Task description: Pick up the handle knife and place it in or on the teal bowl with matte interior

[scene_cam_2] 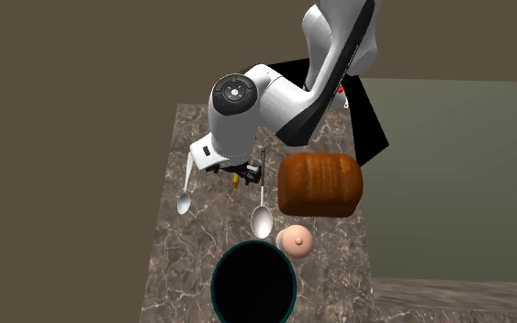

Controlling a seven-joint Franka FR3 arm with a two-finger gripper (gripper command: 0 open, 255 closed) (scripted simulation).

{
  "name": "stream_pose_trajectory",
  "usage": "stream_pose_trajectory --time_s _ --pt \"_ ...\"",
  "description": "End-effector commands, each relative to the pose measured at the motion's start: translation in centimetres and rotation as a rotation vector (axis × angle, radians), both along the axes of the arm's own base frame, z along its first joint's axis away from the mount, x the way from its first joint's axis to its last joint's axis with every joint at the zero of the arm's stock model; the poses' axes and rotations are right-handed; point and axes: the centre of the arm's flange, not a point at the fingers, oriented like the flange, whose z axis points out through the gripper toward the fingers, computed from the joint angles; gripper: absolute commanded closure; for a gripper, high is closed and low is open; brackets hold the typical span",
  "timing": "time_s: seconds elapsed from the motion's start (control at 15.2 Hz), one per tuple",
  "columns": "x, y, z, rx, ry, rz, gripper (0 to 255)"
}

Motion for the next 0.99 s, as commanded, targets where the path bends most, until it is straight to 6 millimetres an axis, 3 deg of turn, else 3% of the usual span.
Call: stream_pose_trajectory --time_s 0.0,0.46,0.92 --pt "-0.5 1.0 -1.2 0.000 0.000 0.026 0" --pt "-0.1 1.3 -4.6 0.000 0.000 0.026 0" --pt "-0.1 1.3 -4.6 0.000 0.000 0.026 0"
